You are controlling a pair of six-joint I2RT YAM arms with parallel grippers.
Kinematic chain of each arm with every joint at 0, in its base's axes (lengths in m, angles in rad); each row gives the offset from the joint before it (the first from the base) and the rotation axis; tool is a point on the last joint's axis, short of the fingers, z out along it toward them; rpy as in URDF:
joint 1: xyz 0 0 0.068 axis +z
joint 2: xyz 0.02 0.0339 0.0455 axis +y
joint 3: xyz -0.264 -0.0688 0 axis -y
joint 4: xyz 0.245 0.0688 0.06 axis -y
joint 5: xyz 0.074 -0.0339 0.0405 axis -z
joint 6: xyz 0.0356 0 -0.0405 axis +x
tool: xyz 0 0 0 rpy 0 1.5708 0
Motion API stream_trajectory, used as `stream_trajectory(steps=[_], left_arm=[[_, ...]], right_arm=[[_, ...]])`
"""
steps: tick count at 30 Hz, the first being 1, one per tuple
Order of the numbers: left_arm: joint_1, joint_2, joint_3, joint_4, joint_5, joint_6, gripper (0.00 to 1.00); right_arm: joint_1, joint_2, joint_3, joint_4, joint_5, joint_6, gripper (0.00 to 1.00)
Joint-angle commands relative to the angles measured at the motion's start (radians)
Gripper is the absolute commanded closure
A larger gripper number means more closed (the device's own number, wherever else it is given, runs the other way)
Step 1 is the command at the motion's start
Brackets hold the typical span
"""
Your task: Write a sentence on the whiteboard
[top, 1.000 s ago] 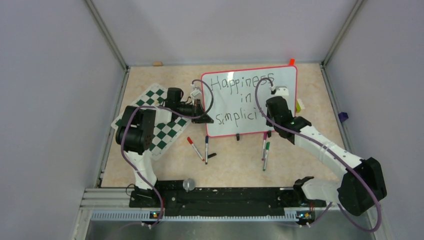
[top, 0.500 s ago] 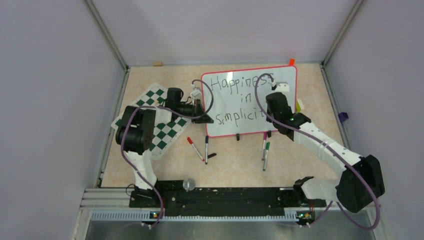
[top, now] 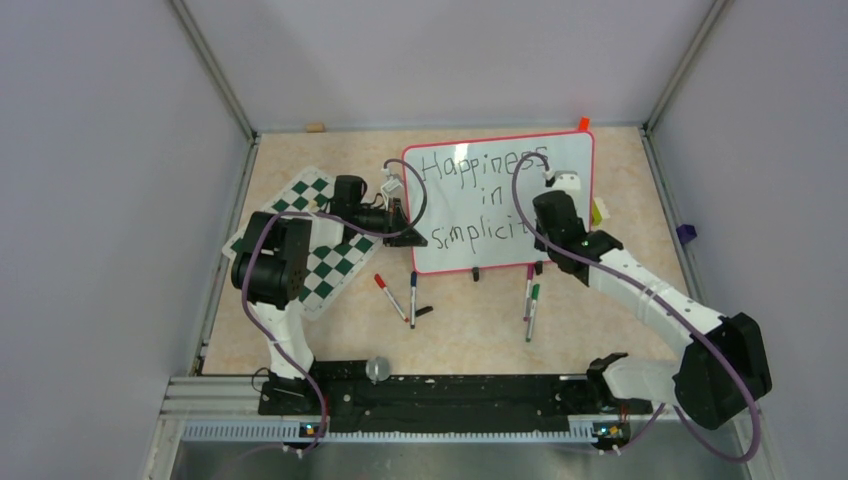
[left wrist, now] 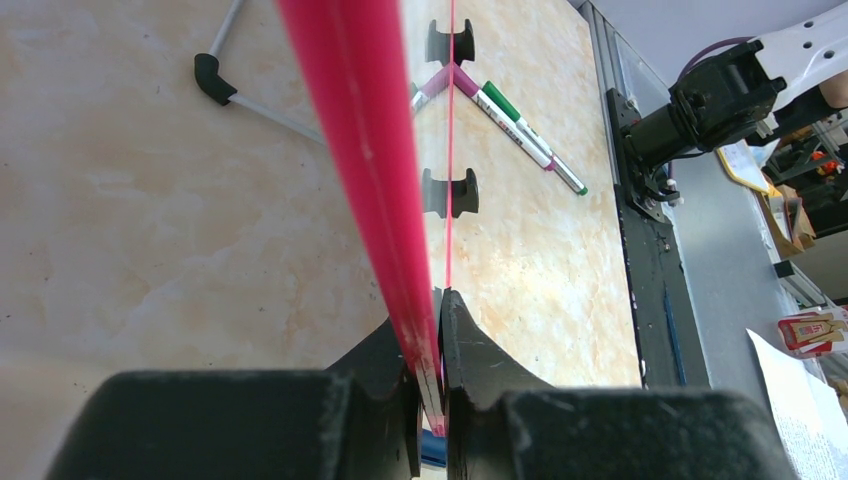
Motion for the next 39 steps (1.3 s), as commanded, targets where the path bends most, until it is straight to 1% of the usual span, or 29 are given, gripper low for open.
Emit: stream_trajectory(steps=[1,8,12,16,19,23,26,29,33,36,39], left_arm=[[-0.022,0.036,-0.032,-0.107,-0.038,0.105,1.00],[-0.022,0.034,-0.033,-0.108,-0.038,0.106,1.00],[-0.022,0.034,-0.033,-0.107,-0.039,0.106,1.00],[-0.023,0.035,-0.032,-0.107,-0.034,0.106,1.00],[-0.022,0.035,-0.036,-0.093,-0.027,0.102,1.00],[-0.022,0.031,-0.058,-0.022,-0.029,0.051,0.86],[-0.022,0.023,-0.075,0.020,-0.032,0.016,0.70],[-0.020,0.013,-0.080,0.022,-0.033,0.015,0.54],[-0.017,-0.003,-0.087,0.015,-0.041,0.027,0.47],[-0.013,-0.023,-0.098,0.013,-0.045,0.035,0.44],[-0.007,-0.049,-0.109,0.000,-0.046,0.054,0.38]], right_arm=[[-0.013,-0.036,-0.047,-0.018,-0.035,0.039,1.00],[-0.013,-0.042,-0.064,-0.018,-0.075,0.051,1.00],[-0.013,-0.054,-0.037,-0.014,-0.143,0.030,1.00],[-0.013,-0.123,-0.018,-0.013,-0.191,0.015,1.00],[-0.013,-0.177,-0.017,-0.026,-0.173,0.010,1.00],[-0.013,-0.223,-0.027,-0.028,-0.151,0.010,1.00],[-0.013,-0.236,-0.032,-0.028,-0.151,0.014,1.00],[-0.013,-0.240,-0.031,-0.028,-0.154,0.013,1.00],[-0.014,-0.246,-0.027,-0.027,-0.156,0.012,1.00],[-0.013,-0.250,-0.022,-0.027,-0.157,0.009,1.00],[-0.013,-0.255,-0.019,-0.027,-0.154,0.006,1.00]])
